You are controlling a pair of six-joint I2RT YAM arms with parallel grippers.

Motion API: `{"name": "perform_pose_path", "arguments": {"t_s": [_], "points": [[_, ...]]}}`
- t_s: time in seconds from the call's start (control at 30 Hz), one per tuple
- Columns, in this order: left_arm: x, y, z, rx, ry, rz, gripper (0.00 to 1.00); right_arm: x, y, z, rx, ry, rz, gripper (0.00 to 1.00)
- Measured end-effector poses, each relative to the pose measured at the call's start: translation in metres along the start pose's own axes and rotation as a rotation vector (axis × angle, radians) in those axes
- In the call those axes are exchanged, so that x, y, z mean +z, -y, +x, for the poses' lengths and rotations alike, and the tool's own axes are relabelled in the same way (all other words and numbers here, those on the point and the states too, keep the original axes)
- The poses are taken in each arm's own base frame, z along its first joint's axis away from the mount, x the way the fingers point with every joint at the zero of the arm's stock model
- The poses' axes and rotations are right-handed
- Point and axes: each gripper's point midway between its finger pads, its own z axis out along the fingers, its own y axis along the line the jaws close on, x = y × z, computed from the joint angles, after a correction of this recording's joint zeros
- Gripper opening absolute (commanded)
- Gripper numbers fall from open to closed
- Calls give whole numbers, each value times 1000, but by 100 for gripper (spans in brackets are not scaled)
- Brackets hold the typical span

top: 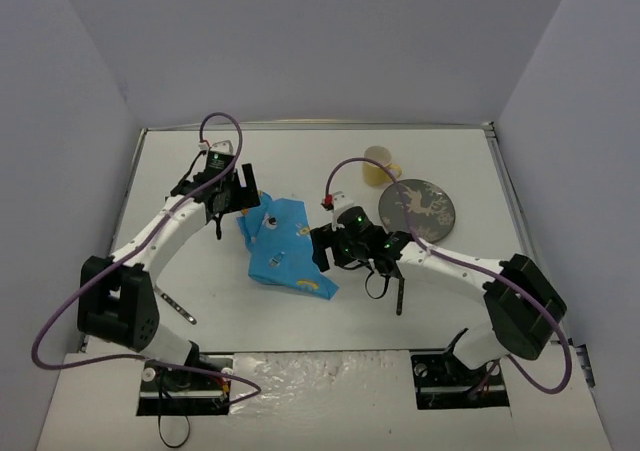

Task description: Set the dinner table for one person

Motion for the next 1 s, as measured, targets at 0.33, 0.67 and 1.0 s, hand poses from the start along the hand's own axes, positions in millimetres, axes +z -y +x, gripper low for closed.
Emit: {"name": "perform_pose_path", "arguments": {"t_s": [0.33,0.67,1.0], "points": [[87,-30,-16,-146,-73,-72,77,59,-7,13,-28,-31,13,76],[135,-20,-17,-150,-114,-52,59,98,-3,6,6,-4,61,63],[154,-23,2,-161,-168,-63,3,105,-5,4,21,10,56,11]]}}
